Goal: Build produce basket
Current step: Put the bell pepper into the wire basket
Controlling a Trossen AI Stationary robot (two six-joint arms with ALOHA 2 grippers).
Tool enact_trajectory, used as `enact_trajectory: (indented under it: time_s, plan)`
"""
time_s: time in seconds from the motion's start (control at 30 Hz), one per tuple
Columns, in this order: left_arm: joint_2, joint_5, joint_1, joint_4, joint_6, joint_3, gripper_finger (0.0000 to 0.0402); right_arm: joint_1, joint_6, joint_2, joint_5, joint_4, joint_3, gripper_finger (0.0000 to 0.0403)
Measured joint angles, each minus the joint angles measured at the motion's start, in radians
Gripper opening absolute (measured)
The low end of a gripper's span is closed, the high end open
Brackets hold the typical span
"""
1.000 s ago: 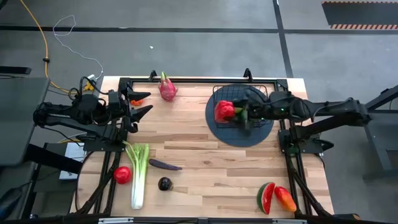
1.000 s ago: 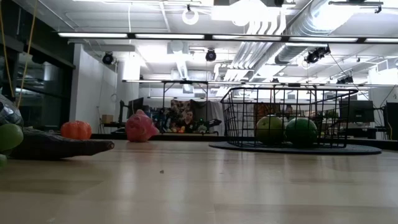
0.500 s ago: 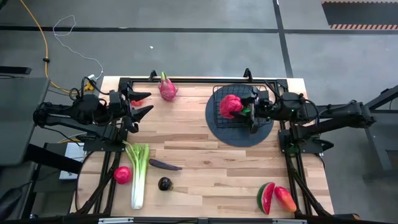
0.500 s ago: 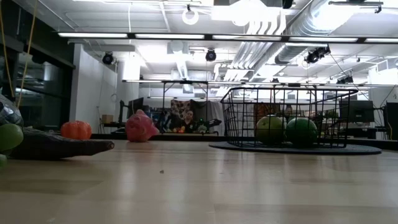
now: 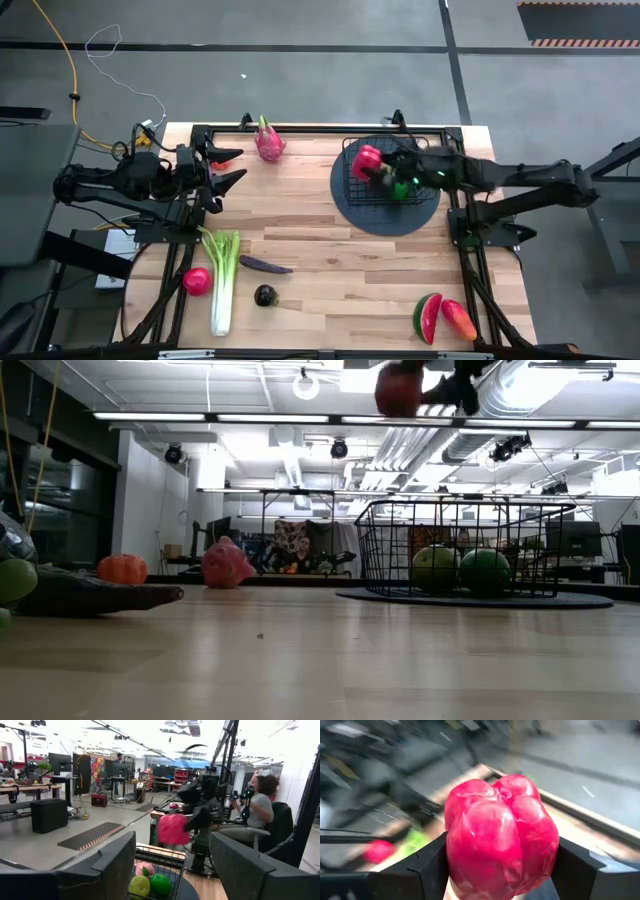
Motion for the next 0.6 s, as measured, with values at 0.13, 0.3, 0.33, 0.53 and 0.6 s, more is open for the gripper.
enact_trajectory:
  time_s: [0.13,0.3,0.33,0.53,0.6]
  plan:
    - [0.004,-0.001,0.0,0.0,0.001,0.0,0.0241,-0.121,0.14,0.139,-0.003,-0.354,0.165,0.0265]
    - [0.005,-0.031,0.0,0.0,0.034,0.0,0.0241,-0.242,0.131,0.313,-0.06,-0.597,0.28,0.0269]
    - [0.005,-0.031,0.0,0.0,0.034,0.0,0.0241,-0.26,0.112,0.343,-0.084,-0.604,0.283,0.0271]
    - [0.005,-0.031,0.0,0.0,0.035,0.0,0.0241,-0.314,-0.054,0.501,-0.186,-0.572,0.283,0.0281]
    - [0.005,-0.031,0.0,0.0,0.035,0.0,0.0241,-0.316,-0.104,0.548,-0.187,-0.569,0.283,0.0283]
